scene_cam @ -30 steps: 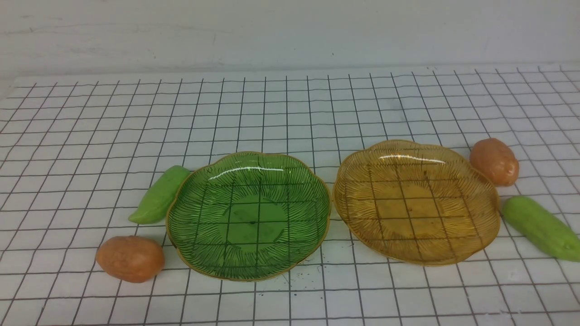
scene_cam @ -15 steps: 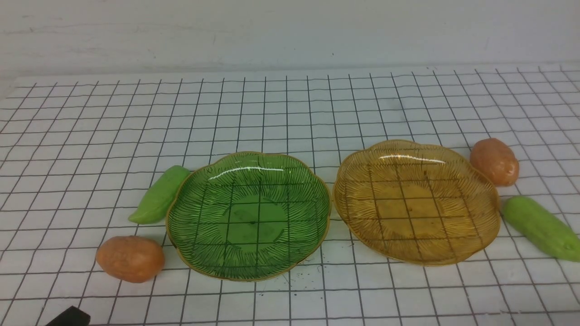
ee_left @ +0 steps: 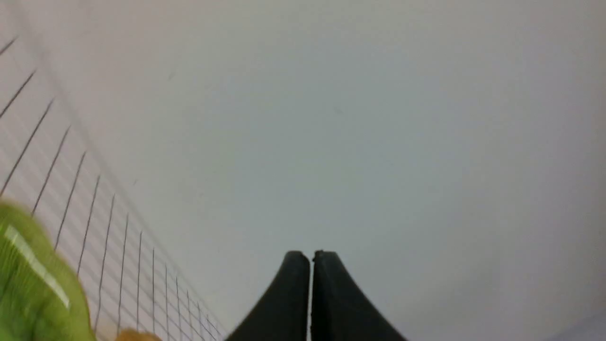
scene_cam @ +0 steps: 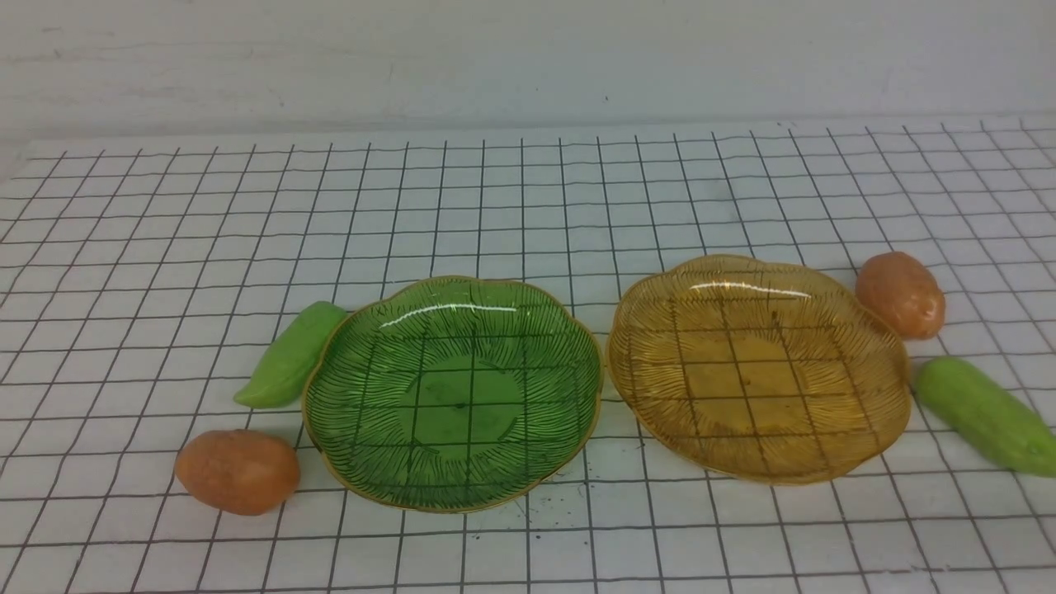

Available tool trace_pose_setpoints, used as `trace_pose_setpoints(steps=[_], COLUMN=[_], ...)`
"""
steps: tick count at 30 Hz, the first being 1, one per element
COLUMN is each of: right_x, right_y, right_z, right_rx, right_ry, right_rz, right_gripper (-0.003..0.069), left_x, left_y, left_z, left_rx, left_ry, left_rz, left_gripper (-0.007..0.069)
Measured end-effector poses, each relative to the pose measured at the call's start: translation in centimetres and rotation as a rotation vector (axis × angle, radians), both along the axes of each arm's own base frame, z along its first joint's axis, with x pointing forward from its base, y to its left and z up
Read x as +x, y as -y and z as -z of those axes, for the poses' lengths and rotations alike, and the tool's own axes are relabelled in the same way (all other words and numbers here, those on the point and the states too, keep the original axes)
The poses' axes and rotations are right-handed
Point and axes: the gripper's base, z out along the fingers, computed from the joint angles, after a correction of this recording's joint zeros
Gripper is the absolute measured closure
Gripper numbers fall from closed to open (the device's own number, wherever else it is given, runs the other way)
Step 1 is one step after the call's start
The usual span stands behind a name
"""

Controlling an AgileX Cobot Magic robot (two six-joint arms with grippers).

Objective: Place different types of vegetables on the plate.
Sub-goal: 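Pick up the potato beside the plates and place it on a plate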

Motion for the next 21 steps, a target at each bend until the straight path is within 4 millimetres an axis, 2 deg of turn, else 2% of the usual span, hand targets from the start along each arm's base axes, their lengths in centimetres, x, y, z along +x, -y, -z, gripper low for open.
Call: trace_pose_setpoints(steps=[2, 3, 4, 5, 6, 7, 8, 10, 11, 12, 14, 16, 21], right_x=[0.1, 0.7, 1.3, 1.3, 1.9, 2.0, 2.6, 3.7, 3.6, 4.2, 4.6, 5.0, 5.2], right_y=[-0.2, -0.5, -0.7, -0.8, -0.9, -0.9, -1.0, -0.9, -0.9, -0.7, -0.6, -0.5, -0.4], right_z=[-1.7, -2.7, -3.0, -3.2, -3.6, -3.7, -3.9, -4.2, -4.2, -4.1, -4.0, -3.6, -3.5], right_rx=[-0.068, -0.123, -0.157, -0.166, -0.213, -0.217, -0.265, -0.343, -0.347, -0.391, -0.422, -0.453, -0.464], right_ry=[-0.049, -0.161, -0.255, -0.279, -0.395, -0.411, -0.509, -0.632, -0.635, -0.694, -0.739, -0.792, -0.805], right_rz=[-0.018, -0.052, -0.075, -0.084, -0.112, -0.117, -0.137, -0.156, -0.155, -0.161, -0.162, -0.165, -0.161], right_gripper=[0.0673, 0.0673, 0.0673, 0.0673, 0.0673, 0.0673, 0.0673, 0.0673, 0.0673, 0.0673, 0.0673, 0.0673, 0.0673], left_x=[0.6, 2.0, 3.3, 3.9, 6.2, 6.9, 9.6, 12.9, 13.2, 15.2, 17.3, 20.3, 23.9], left_y=[0.5, 1.3, 1.8, 2.0, 2.5, 2.6, 2.9, 2.8, 2.8, 2.4, 2.0, 1.1, -0.9], left_z=[-1.9, -3.2, -3.5, -3.5, -3.0, -2.8, -1.9, -0.7, -0.5, 0.1, 1.2, 2.5, 4.4], left_rx=[0.134, 0.285, 0.368, 0.401, 0.492, 0.522, 0.645, 0.790, 0.802, 0.879, 0.923, 0.990, 1.127], left_ry=[0.005, -0.034, -0.087, -0.113, -0.220, -0.253, -0.382, -0.534, -0.550, -0.664, -0.797, -1.020, -1.329], left_rz=[0.018, 0.086, 0.141, 0.164, 0.241, 0.264, 0.350, 0.438, 0.445, 0.483, 0.519, 0.550, 0.528], left_gripper=[0.0632, 0.0632, 0.0632, 0.0632, 0.0632, 0.0632, 0.0632, 0.0632, 0.0632, 0.0632, 0.0632, 0.0632, 0.0631])
